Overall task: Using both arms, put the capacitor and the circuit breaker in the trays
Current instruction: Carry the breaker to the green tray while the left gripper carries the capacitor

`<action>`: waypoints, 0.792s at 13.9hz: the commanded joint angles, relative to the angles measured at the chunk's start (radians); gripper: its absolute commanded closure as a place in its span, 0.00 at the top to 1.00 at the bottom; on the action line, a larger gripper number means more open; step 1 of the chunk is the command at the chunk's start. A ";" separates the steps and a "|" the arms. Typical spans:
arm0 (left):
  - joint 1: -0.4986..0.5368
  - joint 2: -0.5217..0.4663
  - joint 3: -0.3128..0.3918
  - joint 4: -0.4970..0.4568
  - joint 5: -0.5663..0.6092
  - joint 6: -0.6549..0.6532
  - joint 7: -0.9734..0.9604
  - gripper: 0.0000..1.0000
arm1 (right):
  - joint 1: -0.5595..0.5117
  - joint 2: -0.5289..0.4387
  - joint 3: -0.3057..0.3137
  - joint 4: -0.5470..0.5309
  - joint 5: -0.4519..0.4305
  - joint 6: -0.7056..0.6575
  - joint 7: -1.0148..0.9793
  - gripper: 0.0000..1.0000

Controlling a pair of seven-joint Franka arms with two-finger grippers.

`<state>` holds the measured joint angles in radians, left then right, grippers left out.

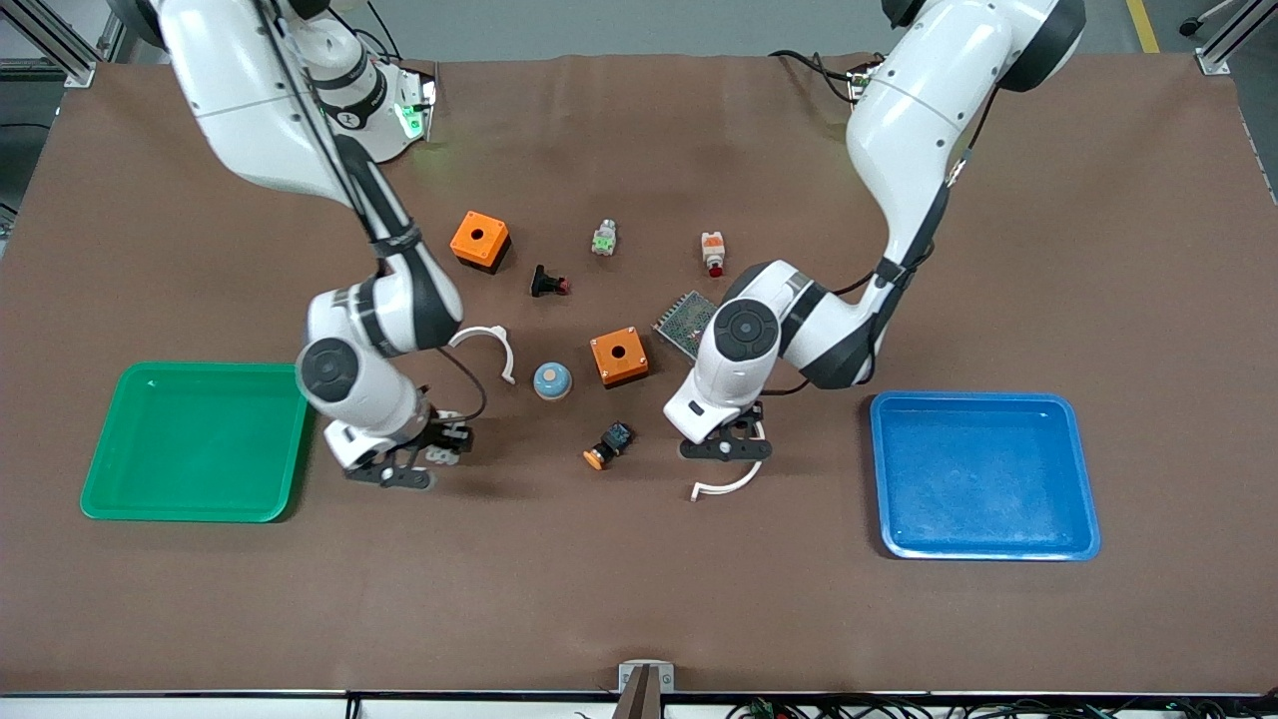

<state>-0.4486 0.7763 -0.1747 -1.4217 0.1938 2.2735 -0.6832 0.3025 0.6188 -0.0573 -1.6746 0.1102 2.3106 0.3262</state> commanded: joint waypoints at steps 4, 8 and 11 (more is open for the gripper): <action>0.229 -0.196 -0.012 -0.020 0.009 -0.216 0.293 0.00 | -0.303 -0.028 0.010 0.044 -0.036 -0.050 -0.258 0.00; 0.407 -0.204 -0.008 -0.025 0.018 -0.229 0.561 0.00 | -0.457 -0.018 0.011 -0.043 -0.035 0.113 -0.498 0.00; 0.537 -0.160 -0.008 -0.028 0.024 -0.216 0.712 0.00 | -0.543 0.010 0.014 -0.074 -0.024 0.187 -0.620 0.00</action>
<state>0.0303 0.5924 -0.1704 -1.4429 0.1998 2.0466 -0.0345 -0.1895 0.6242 -0.0680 -1.7304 0.0923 2.4638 -0.2344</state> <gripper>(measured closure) 0.656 0.581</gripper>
